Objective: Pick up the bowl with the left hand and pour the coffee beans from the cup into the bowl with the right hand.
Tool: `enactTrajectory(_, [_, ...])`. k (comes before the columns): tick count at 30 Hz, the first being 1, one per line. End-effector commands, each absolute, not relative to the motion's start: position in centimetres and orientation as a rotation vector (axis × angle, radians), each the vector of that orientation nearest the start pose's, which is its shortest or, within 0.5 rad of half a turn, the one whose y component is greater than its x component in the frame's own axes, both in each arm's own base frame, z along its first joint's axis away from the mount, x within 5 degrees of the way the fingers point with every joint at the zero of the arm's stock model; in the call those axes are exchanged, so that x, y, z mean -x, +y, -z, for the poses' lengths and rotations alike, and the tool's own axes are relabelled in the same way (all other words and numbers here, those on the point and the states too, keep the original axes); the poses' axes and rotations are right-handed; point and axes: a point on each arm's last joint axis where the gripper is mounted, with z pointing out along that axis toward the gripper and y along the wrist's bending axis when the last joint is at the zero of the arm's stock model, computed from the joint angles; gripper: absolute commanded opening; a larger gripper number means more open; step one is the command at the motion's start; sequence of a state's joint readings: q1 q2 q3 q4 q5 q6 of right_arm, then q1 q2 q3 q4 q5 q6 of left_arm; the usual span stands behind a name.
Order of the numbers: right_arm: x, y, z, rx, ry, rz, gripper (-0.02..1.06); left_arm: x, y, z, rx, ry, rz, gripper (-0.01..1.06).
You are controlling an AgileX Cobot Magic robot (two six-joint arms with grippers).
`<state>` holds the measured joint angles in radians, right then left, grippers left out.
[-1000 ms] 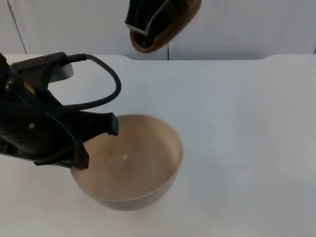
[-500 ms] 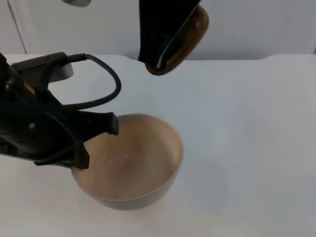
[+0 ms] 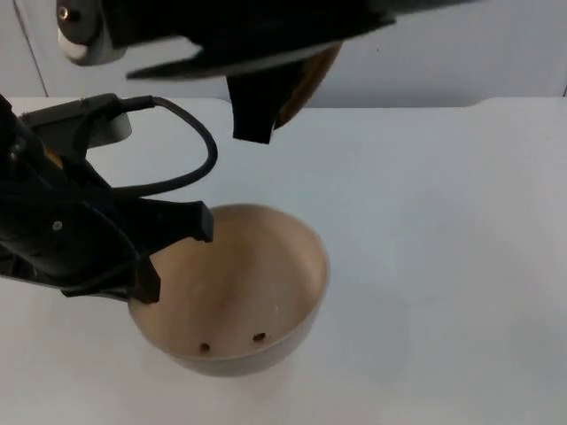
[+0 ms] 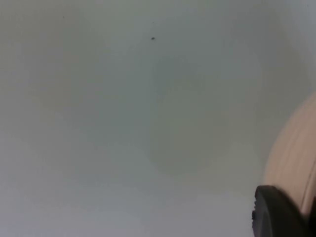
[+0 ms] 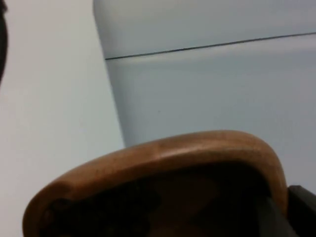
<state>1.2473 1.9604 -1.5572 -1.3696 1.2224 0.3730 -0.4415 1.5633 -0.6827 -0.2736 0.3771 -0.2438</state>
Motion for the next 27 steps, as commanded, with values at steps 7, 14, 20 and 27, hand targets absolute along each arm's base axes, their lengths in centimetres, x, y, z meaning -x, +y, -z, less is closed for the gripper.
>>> enactTrajectory(7, [-19.5,36.9,-28.3,1.241,1.364,1.017,0.00,-23.7,-12.4,-16.1,0.059,2.778,0.408,0.00])
enactTrajectory(14, [-19.2,37.2,-28.2,1.227,1.227,1.054,0.00,-23.7,-12.4,-16.1,0.064,2.779,0.410,0.00])
enactTrajectory(20, [-19.0,37.1,-27.7,1.237,1.154,1.082,0.00,-23.7,-12.4,-16.1,0.066,2.779,0.412,0.00])
enactTrajectory(27, [-19.0,36.8,-27.0,1.252,1.156,1.086,0.00,-23.7,-12.4,-16.2,0.067,2.777,0.412,0.00])
